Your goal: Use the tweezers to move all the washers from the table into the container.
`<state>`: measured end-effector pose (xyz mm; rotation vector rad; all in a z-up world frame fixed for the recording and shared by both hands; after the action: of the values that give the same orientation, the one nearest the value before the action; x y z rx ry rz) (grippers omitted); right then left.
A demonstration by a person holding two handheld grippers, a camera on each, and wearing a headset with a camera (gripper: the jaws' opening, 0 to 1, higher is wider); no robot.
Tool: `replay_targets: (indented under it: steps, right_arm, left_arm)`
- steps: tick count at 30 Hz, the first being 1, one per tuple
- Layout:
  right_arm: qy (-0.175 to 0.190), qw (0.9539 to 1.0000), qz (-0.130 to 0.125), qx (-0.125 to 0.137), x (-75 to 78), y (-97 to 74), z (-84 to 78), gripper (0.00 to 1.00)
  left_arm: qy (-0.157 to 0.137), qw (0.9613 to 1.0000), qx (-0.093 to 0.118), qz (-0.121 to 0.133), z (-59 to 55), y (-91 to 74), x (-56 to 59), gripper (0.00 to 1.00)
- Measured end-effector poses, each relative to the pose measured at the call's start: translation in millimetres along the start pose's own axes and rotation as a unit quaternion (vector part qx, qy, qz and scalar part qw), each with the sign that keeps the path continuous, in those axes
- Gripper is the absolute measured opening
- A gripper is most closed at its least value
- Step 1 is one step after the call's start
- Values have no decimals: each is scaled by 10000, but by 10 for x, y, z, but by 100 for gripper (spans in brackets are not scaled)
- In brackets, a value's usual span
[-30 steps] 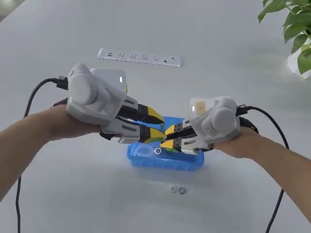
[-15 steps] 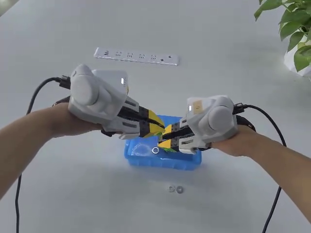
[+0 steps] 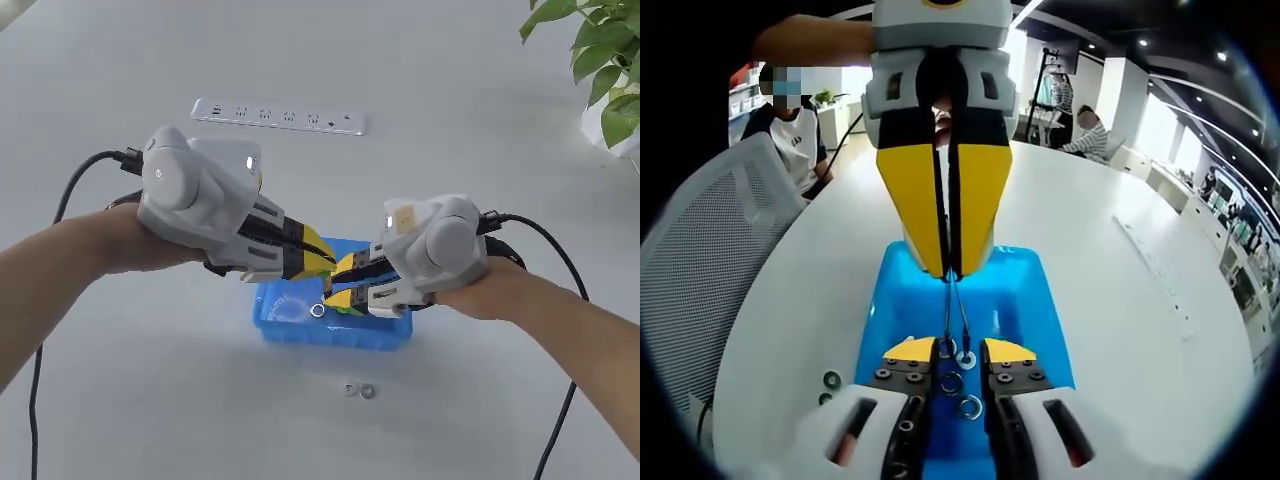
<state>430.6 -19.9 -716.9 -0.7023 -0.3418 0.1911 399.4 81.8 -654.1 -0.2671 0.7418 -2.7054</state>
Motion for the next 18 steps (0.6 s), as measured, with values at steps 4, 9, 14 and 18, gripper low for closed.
replay_targets:
  steps: [4, 9, 14, 18]
  right_arm:
    - [116, 9999, -97, 34, 8, -64, 14, 21]
    - [216, 9995, -245, 37, -8, -171, 16, 26]
    - [436, 9981, -435, 4, -15, -302, -10, 34]
    - [516, 9971, -552, -25, -47, -399, -23, 40]
  left_arm:
    - [-64, 10000, -10, -2, 8, 1, -12, 5]
    - [-123, 9999, -37, -1, 15, -1, -25, 5]
    - [-153, 9999, -74, 13, 18, -4, -27, 5]
    - [-165, 9998, -104, 16, 25, 3, -25, 5]
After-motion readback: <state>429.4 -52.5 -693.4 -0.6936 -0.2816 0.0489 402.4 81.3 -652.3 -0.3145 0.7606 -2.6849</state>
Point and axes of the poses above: the centre of the closed fingertips' face, and the gripper's own axes: y roughly forward along the fingers, x roughly to its right, z roughly out of its top, the point moved 8 cm from there along -y, roughly backward along the fingers, and after that the axes turned 11 degrees about -y, right-handed, at the moved point
